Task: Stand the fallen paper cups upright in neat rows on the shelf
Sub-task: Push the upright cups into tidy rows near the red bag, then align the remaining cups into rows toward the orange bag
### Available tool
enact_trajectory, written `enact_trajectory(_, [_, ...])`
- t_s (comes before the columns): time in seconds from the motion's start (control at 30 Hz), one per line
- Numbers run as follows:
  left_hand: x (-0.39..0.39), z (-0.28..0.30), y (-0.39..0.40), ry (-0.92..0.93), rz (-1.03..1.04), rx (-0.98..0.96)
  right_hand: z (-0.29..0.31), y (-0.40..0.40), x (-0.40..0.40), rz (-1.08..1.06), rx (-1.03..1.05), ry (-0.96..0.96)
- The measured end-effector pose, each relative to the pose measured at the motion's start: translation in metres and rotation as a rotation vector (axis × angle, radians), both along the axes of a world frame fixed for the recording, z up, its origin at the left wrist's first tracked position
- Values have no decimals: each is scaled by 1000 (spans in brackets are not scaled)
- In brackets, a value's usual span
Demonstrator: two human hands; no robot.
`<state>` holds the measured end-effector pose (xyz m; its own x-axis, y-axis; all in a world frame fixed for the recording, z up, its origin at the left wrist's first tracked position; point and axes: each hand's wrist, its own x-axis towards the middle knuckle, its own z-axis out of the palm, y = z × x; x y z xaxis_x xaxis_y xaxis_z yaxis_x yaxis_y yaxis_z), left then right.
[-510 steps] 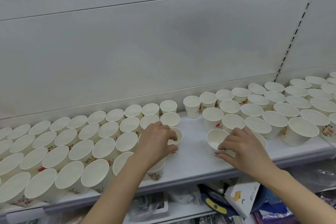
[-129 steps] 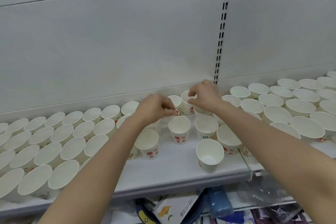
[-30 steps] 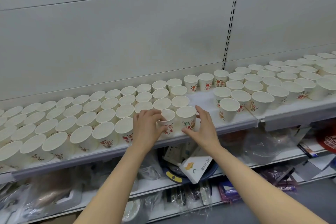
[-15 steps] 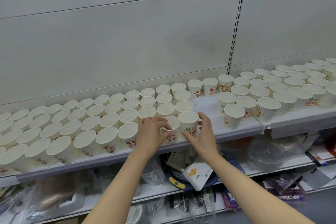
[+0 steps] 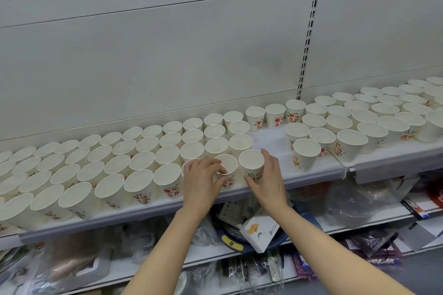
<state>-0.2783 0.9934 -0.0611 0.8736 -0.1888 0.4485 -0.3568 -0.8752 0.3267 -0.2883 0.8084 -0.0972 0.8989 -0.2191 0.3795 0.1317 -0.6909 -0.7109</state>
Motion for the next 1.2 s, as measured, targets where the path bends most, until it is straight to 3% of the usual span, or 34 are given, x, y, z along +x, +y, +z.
enact_trajectory(0.2, [-3,-5,-1,-21,7,-25,0,-3,-3,27,7,16])
enact_trajectory(0.43, [-16,-15,20,-7,170,83,0,-3,-6,23,-84,-3])
enact_trajectory(0.8, [-14,-18,9,-13,217,138,0,-3,4,22,-130,41])
enact_trajectory(1.0, [-12,-19,5,-34,227,191,-1,-12,2,55,-274,3])
enact_trajectory(1.2, [-7,-3,-7,-181,173,150,19,-45,0,140,-406,-287])
